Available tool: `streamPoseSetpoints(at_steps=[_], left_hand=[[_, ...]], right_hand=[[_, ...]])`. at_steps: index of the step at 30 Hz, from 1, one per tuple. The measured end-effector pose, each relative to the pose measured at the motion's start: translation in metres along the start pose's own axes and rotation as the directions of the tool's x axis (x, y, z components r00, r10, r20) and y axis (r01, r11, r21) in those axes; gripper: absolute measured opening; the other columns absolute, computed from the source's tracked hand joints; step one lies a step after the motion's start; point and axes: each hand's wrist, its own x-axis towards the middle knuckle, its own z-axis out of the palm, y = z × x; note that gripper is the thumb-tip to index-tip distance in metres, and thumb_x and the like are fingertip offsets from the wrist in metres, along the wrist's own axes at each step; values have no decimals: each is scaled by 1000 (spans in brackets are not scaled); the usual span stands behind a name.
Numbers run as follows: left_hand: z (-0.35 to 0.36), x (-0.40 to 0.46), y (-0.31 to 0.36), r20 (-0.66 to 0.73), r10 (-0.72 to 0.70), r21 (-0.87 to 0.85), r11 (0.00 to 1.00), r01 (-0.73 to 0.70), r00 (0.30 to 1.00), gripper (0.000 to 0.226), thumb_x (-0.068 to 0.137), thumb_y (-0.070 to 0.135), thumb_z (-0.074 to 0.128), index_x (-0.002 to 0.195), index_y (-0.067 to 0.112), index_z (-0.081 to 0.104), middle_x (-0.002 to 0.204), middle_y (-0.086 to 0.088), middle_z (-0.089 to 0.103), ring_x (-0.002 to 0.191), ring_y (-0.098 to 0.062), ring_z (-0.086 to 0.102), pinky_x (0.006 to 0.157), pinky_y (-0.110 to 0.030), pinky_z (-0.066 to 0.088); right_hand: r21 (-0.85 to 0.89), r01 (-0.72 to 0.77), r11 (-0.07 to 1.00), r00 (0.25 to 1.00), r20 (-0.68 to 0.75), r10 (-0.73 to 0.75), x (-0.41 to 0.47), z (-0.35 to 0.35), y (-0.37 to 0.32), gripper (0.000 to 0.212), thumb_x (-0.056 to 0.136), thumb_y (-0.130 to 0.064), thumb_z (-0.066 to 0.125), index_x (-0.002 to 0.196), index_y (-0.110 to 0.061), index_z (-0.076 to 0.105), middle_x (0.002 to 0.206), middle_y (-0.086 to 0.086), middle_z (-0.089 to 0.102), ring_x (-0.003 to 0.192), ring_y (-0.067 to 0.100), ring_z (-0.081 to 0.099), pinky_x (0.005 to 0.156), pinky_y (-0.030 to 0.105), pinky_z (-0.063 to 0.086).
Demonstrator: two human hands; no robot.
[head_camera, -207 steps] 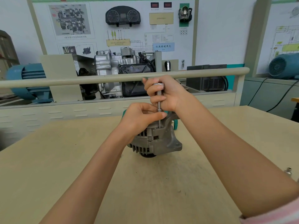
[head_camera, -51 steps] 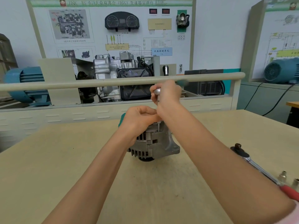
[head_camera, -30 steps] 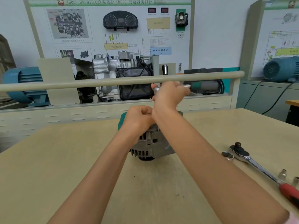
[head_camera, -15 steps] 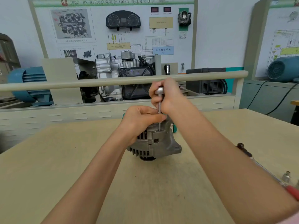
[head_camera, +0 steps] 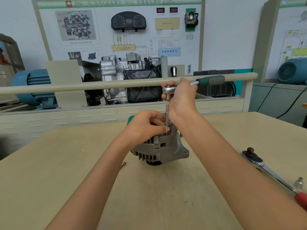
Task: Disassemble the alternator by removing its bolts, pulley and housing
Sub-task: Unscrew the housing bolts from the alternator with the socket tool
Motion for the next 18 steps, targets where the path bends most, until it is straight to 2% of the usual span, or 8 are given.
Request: streamPoseSetpoints(at_steps=[2, 5, 10, 15, 17, 18], left_hand=[[1, 0, -1, -13, 4, -23, 1000, -4, 1000, 24, 81, 11, 74, 103, 18, 69, 65, 13, 68, 69, 6, 62, 73, -8, 48], [3, 0, -2, -13, 19, -25, 999, -20, 1000, 19, 81, 13, 74, 89, 30, 68, 62, 17, 68, 66, 10, 62, 65, -2, 46], [2, -1, -2, -43, 22, -22, 999, -23, 999, 17, 81, 14, 75, 82, 30, 70, 70, 13, 71, 70, 4, 66, 69, -9, 51], [5, -2, 0, -85, 48, 15, 999, -47, 995, 19, 79, 14, 77, 77, 32, 70, 63, 17, 68, 67, 7, 64, 66, -8, 50], [7, -2, 0, -108, 59, 28, 998, -57, 992, 22, 79, 14, 77, 75, 33, 69, 60, 20, 66, 65, 8, 63, 64, -5, 48], [8, -3, 0, -116, 60, 27, 998, -57, 991, 22, 78, 14, 77, 75, 34, 69, 60, 20, 66, 65, 8, 64, 64, -6, 49]], right_hand=[[32, -2, 999, 1000, 26, 1, 3, 0, -4, 14, 103, -13, 23, 112, -18, 32, 59, -1, 47, 42, 8, 54, 36, 17, 35], [79, -10, 997, 999, 49, 6, 6, -2, -10, 18, 103, -13, 24, 118, -17, 33, 62, -1, 46, 42, 8, 54, 35, 17, 33], [165, 19, 986, 999, 38, -26, 5, -17, -20, 17, 103, -13, 26, 117, -13, 36, 60, -1, 46, 43, 10, 54, 38, 20, 34], [207, 10, 978, 1000, 0, -10, 3, -32, -20, 35, 102, -11, 25, 136, -9, 34, 57, -1, 46, 47, 12, 52, 38, 19, 32], [225, -20, 974, 1000, -15, 24, 4, -34, -21, 31, 101, -9, 25, 130, -9, 37, 61, 0, 44, 50, 13, 51, 38, 19, 31], [231, -36, 972, 999, -14, 40, 4, -34, -22, 24, 101, -8, 24, 119, -9, 41, 59, 0, 45, 50, 13, 51, 38, 19, 31]])
